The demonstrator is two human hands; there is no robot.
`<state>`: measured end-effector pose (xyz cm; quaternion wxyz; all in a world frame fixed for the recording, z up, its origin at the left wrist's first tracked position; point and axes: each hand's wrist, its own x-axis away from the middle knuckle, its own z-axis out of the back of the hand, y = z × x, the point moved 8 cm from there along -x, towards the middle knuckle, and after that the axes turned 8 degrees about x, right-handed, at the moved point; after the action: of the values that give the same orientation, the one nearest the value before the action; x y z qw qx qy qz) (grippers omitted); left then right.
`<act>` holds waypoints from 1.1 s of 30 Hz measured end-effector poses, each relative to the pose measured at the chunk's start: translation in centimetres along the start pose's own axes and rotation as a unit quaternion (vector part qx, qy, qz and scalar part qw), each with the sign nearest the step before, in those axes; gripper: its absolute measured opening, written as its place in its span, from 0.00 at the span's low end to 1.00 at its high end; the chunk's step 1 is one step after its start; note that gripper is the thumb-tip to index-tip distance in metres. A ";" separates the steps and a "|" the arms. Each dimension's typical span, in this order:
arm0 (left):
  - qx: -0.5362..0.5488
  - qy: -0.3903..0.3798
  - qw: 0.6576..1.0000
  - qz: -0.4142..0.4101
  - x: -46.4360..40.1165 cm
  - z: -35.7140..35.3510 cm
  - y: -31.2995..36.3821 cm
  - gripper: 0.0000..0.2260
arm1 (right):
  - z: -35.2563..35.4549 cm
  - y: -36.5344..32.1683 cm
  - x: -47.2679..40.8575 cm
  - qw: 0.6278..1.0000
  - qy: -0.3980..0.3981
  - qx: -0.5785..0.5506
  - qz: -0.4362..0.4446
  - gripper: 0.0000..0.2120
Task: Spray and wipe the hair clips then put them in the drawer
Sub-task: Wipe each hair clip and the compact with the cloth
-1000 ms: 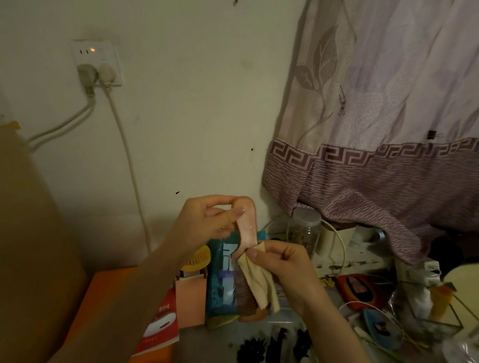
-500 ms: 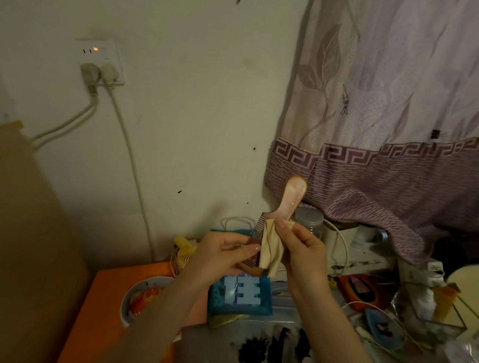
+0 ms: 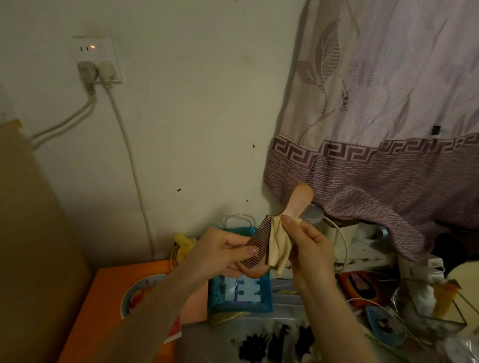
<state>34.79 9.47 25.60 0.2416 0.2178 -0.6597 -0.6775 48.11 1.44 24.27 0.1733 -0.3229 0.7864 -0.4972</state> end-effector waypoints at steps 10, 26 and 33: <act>-0.047 -0.036 0.998 0.006 0.1 0.1 0.0 0.08 | 1.4 -1.2 -0.8 0.999 0.037 0.015 -0.002 0.06; -0.055 -0.010 0.997 -0.046 -0.1 0.5 0.2 0.09 | 2.7 -1.7 -1.5 1.000 0.011 0.012 -0.012 0.08; -0.010 0.015 0.998 -0.067 -0.6 0.2 0.7 0.10 | -0.1 0.5 0.3 0.998 -0.067 0.015 -0.009 0.08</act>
<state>35.17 9.97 26.24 0.2078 0.2687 -0.6333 -0.6954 47.64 1.45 23.85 0.2257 -0.3598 0.7629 -0.4875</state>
